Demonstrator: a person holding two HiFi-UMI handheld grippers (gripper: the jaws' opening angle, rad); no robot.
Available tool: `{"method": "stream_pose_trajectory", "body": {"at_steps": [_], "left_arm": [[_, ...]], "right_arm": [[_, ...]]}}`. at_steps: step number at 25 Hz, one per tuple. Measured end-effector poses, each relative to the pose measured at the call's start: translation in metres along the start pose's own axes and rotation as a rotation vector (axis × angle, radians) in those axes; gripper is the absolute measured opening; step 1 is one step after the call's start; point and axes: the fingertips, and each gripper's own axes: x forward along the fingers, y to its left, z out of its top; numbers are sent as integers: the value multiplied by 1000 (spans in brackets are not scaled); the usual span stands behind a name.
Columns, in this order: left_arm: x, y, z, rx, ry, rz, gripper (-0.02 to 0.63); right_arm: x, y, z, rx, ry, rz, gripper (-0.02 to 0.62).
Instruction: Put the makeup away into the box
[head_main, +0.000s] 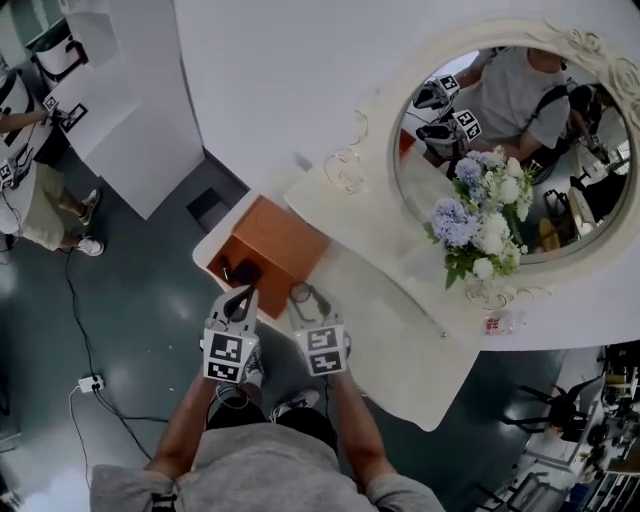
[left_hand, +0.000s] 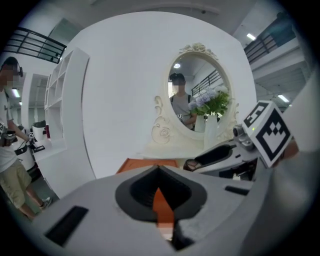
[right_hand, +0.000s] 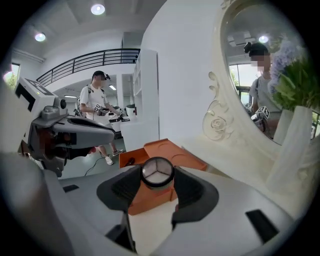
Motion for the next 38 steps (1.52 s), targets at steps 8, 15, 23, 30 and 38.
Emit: {"method": "stream_pose_trajectory", "body": {"at_steps": [8, 15, 23, 30, 38], "left_arm": [[5, 43, -32, -50, 54, 17, 2], [21, 67, -59, -81, 96, -7, 2], [31, 85, -78, -115, 126, -16, 2], [38, 98, -83, -135, 133, -21, 2], [45, 108, -89, -145, 145, -34, 2]], "right_arm": [[55, 28, -15, -7, 111, 59, 219], [96, 43, -38, -40, 196, 75, 219], [118, 47, -52, -103, 327, 58, 219], [131, 45, -61, -157, 442, 39, 219], [142, 47, -77, -232, 570, 27, 219]]}}
